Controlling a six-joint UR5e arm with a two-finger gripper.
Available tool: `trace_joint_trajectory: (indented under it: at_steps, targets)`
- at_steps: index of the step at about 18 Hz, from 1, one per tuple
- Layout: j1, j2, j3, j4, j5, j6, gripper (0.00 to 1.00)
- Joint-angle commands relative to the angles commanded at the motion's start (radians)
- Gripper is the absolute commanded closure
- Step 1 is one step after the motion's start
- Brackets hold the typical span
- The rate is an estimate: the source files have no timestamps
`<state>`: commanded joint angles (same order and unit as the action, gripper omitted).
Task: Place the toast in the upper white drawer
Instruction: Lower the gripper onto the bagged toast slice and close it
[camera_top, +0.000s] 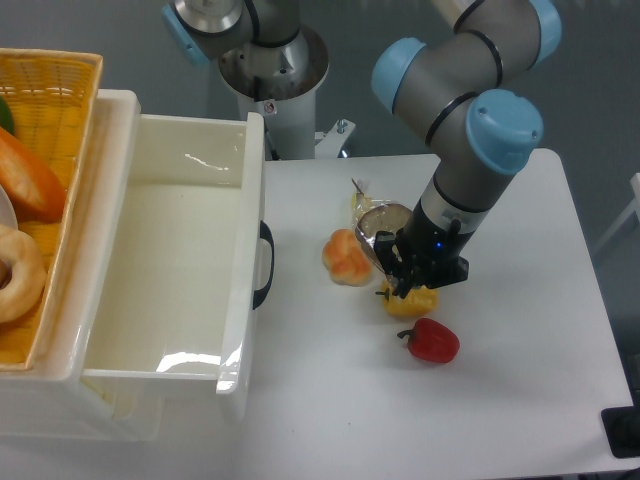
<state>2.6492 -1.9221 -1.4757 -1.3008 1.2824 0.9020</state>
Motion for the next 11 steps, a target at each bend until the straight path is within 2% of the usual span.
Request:
trace_joint_trajectory:
  at_steps: [5, 11]
  targets:
    - [0.009, 0.002, 0.006, 0.005, -0.02, -0.005, 1.0]
    - [0.075, 0.044, 0.006, 0.006, -0.15, -0.006, 1.0]
